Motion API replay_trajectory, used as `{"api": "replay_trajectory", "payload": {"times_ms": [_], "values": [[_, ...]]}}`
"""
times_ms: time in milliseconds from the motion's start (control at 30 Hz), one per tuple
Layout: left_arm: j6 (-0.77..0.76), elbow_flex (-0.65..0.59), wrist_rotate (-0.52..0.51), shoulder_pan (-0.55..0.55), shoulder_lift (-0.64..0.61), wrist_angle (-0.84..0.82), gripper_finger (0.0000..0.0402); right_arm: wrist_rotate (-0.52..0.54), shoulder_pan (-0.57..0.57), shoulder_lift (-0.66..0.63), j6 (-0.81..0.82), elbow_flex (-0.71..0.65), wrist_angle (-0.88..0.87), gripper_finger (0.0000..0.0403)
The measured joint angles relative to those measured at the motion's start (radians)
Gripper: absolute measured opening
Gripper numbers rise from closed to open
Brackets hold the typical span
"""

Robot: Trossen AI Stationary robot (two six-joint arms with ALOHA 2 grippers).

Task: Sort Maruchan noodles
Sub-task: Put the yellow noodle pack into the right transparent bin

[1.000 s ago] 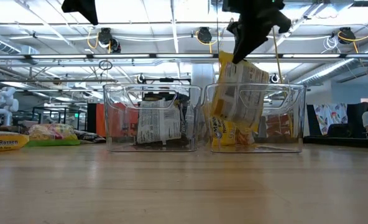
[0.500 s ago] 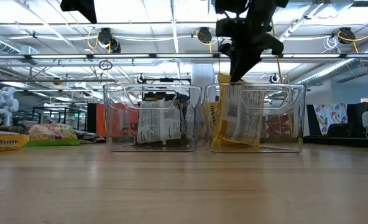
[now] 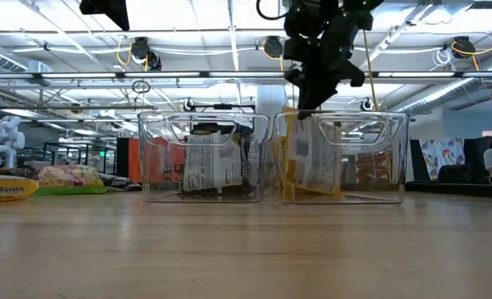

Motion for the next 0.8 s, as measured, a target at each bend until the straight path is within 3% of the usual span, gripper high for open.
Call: {"api": "replay_trajectory", "payload": {"times_ms": [800], "values": [[-0.027,0.000,0.000,0.001,0.000,-0.001,0.0007,0.000,-0.075,0.018,-0.136,-0.077,0.124,0.0000]]}}
